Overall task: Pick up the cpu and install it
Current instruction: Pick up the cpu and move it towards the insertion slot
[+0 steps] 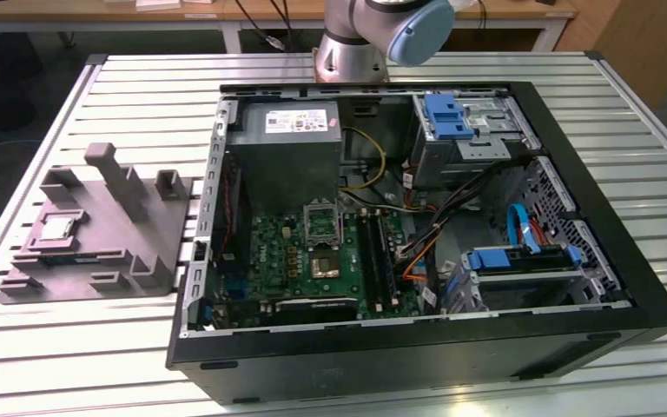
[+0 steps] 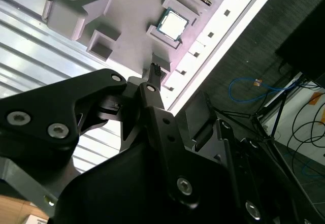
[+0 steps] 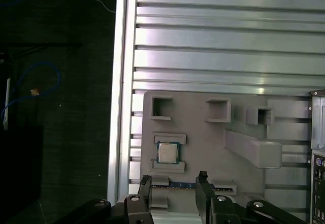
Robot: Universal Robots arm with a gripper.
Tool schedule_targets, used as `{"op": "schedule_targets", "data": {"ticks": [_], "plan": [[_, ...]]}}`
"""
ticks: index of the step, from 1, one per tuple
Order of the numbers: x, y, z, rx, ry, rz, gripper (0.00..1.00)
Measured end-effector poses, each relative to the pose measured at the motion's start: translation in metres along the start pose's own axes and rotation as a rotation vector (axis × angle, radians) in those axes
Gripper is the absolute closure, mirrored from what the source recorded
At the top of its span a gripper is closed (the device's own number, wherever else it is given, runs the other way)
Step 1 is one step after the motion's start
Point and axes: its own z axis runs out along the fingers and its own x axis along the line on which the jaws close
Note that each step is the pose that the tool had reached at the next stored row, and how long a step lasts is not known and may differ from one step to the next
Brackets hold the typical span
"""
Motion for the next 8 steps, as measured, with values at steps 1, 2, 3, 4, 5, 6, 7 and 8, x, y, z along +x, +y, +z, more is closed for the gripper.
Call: {"op": "schedule_targets", "data": {"ticks": [1,2,3,4,5,6,7,8], "plan": [[0.0,0.0,0.0,0.0,0.0,0.0,0.53],[0.0,0.0,0.0001,0.0,0.0,0.0,0.53],[0.0,0.0,0.0002,-0.0001,0.0,0.0,0.53],[0.0,0.0,0.0002,-0.0001,-0.0001,0.0,0.53],[0.0,0.0,0.0003,0.0,0.0,0.0,0.53],[0.0,0.0,0.0003,0.0,-0.0001,0.0,0.53],[0.0,0.0,0.0004,0.0,0.0,0.0,0.53],[0.0,-0.0001,0.0012,0.0,-0.0001,0.0,0.53]]}}
